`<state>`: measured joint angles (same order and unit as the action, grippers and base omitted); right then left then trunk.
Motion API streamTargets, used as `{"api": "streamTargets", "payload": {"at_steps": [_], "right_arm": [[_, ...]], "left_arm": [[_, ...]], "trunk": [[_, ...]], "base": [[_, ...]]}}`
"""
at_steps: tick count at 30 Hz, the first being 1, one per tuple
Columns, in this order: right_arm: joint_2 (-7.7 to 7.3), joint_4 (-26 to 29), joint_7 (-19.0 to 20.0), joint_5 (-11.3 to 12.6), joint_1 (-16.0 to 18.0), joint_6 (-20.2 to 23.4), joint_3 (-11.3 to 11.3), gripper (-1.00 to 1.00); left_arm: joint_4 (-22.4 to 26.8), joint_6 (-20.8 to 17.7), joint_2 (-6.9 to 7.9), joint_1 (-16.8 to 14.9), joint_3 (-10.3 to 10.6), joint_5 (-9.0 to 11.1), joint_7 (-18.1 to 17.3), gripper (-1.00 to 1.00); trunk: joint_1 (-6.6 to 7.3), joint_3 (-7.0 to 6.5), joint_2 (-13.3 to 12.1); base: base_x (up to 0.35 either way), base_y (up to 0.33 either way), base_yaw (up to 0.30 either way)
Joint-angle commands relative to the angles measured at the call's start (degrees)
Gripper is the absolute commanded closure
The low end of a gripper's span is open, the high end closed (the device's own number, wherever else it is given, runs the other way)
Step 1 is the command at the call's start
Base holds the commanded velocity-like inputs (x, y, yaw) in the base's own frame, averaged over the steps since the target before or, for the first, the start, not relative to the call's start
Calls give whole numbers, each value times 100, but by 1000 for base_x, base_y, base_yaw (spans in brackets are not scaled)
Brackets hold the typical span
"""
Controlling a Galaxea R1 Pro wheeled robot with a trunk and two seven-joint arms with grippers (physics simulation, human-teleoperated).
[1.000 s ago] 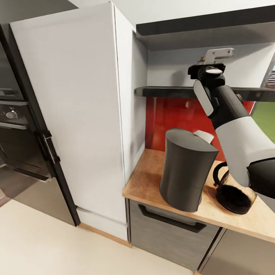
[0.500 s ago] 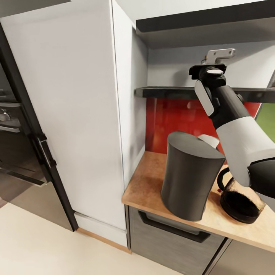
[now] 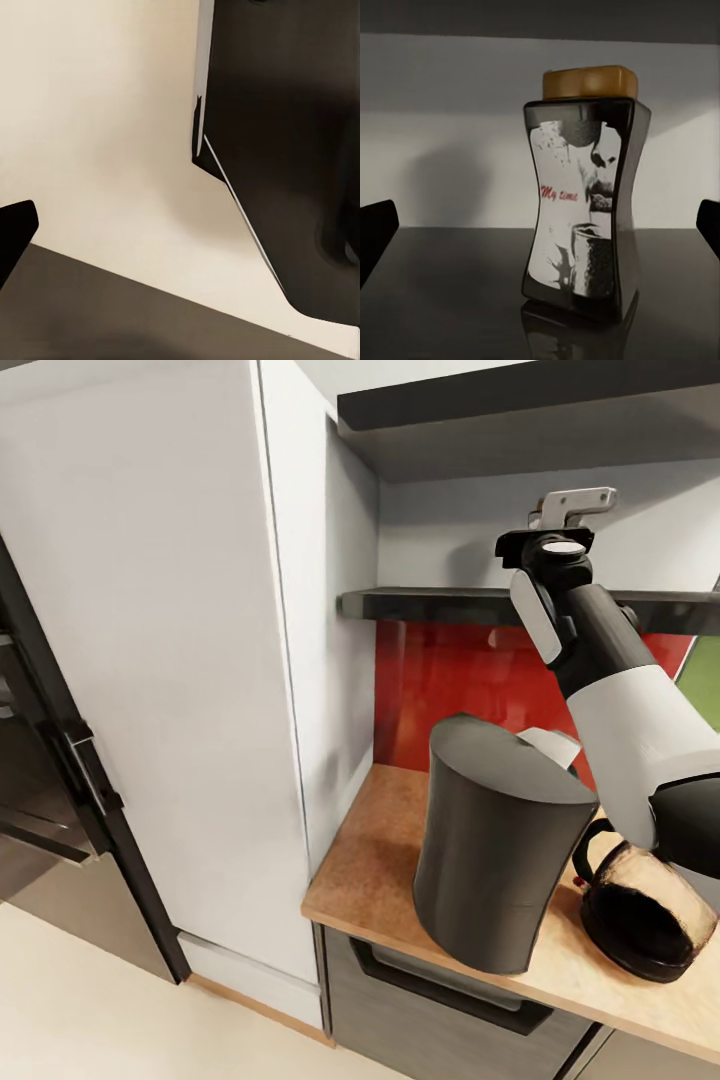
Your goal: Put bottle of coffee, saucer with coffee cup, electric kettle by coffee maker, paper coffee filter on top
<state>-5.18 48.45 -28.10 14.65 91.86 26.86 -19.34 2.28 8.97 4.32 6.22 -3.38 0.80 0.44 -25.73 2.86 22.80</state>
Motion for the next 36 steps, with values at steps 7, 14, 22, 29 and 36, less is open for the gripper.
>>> {"api": "streamTargets", "payload": {"at_steps": [7, 14, 22, 29, 36], "right_arm": [[-18, -71, -55, 55, 8, 21, -35, -100], [-17, -223, -55, 55, 7, 21, -35, -100], [-17, -230, -55, 55, 7, 21, -35, -100], [-18, -230, -55, 55, 8, 21, -35, -100], [-26, -234, -55, 55, 8, 21, -35, -100]], "left_arm": [[9, 8, -1, 2, -31, 8, 1, -100], [9, 8, -1, 2, -32, 8, 0, -100], [-19, 8, -1, 2, -24, 8, 0, -100], [-43, 8, -1, 3, -28, 8, 0, -100], [-65, 8, 0, 5, -26, 8, 1, -100]], "trunk": [[-5, 12, 12], [-5, 12, 12], [-5, 12, 12], [-5, 12, 12], [-5, 12, 12]], "base": [[46, -41, 0], [94, -60, 0], [40, -18, 0], [183, 0, 0], [63, 0, 0]]}}
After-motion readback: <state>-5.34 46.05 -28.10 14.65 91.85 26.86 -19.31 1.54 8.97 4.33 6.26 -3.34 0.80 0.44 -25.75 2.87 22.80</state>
